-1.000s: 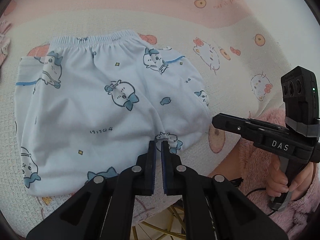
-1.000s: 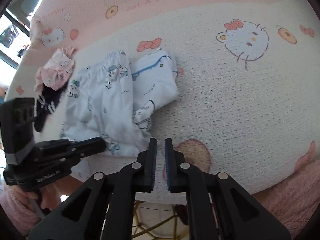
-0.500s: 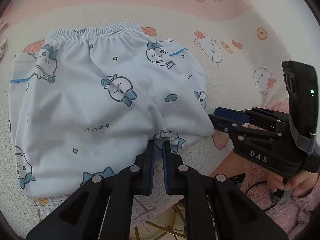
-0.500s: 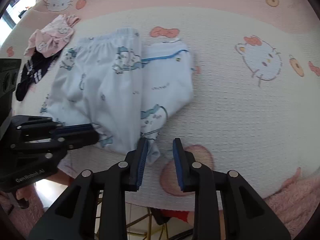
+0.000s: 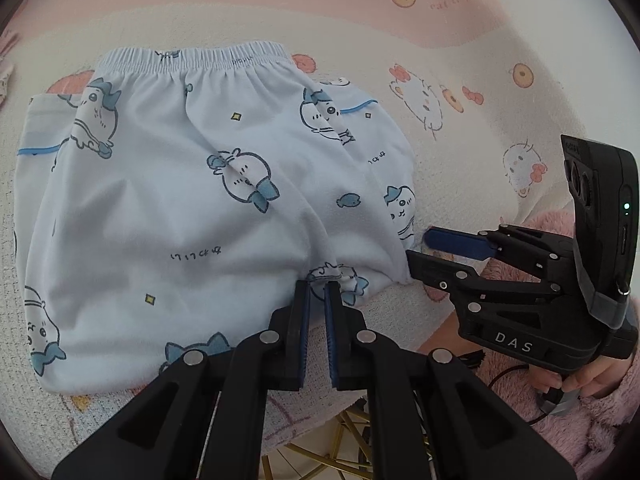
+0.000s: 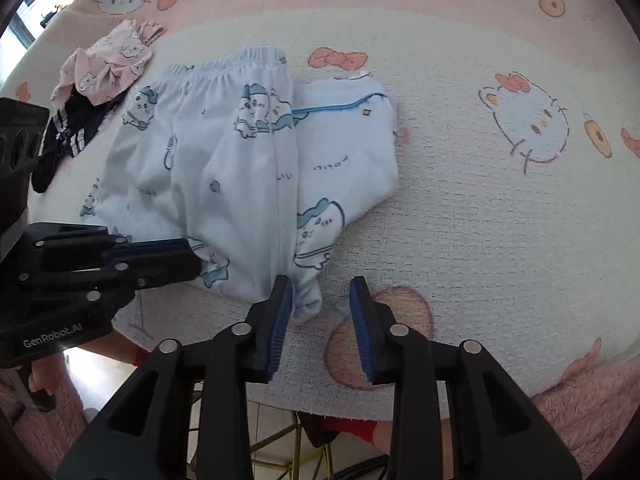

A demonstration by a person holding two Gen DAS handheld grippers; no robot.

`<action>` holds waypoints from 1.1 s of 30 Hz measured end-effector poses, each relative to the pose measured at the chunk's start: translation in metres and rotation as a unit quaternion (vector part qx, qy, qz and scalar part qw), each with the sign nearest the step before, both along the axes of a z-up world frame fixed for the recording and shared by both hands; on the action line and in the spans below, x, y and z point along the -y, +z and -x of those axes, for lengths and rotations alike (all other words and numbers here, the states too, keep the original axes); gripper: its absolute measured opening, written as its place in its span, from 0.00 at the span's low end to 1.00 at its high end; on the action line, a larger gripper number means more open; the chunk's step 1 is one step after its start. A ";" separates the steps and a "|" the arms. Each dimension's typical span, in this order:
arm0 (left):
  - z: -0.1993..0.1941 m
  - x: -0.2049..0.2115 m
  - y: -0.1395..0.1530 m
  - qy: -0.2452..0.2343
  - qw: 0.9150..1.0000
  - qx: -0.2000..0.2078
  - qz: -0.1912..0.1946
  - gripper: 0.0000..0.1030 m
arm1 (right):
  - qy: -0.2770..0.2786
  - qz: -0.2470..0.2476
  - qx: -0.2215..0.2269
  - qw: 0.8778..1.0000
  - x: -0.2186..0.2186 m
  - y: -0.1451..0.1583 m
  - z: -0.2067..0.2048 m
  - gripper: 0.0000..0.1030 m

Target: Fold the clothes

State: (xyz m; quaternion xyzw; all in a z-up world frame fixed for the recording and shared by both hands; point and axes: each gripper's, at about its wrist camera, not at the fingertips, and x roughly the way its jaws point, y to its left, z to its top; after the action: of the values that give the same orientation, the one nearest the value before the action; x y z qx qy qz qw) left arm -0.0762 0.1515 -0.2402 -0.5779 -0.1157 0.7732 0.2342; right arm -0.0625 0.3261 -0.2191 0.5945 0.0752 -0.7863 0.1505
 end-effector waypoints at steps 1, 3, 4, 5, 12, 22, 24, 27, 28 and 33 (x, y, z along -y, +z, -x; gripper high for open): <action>0.000 0.000 0.000 -0.001 1.000 -0.002 0.001 0.09 | -0.011 -0.025 -0.003 1.000 -0.004 -0.001 -0.001 0.46; 0.000 -0.001 0.000 -0.002 1.000 -0.002 0.002 0.08 | -0.033 -0.063 -0.007 0.997 -0.014 -0.002 -0.001 0.50; 0.000 -0.001 0.001 -0.001 1.000 -0.002 0.002 0.09 | -0.045 -0.060 -0.006 0.997 -0.020 -0.001 0.000 0.51; 0.000 -0.001 0.001 0.000 1.000 -0.002 0.002 0.09 | -0.056 -0.056 -0.006 0.997 -0.026 -0.001 0.000 0.50; 0.002 0.018 0.035 0.047 0.997 -0.060 0.022 0.09 | -0.010 0.059 -0.068 0.996 -0.020 0.027 -0.007 0.43; 0.016 0.092 0.045 0.152 0.981 -0.047 0.113 0.16 | -0.029 -0.065 -0.140 0.988 0.020 0.033 0.007 0.43; 0.024 0.088 0.044 0.126 0.990 -0.041 0.051 0.19 | -0.003 0.004 -0.139 0.990 0.030 0.042 0.006 0.43; 0.037 0.074 0.028 0.101 0.985 -0.008 0.141 0.24 | 0.050 0.043 -0.065 0.996 0.060 0.019 0.007 0.41; 0.039 0.079 0.022 0.112 0.975 0.011 0.191 0.24 | 0.059 0.000 -0.062 0.996 0.064 0.009 0.001 0.39; 0.047 0.112 0.047 0.176 0.971 -0.012 0.159 0.24 | 0.014 -0.051 -0.103 0.993 0.038 0.031 0.015 0.38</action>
State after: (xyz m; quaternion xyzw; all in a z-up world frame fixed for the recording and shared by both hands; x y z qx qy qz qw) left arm -0.1232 0.0391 -0.1936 -0.5692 -0.0887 0.8174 0.0007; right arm -0.0774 0.2885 -0.1879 0.5166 0.1386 -0.8361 0.1220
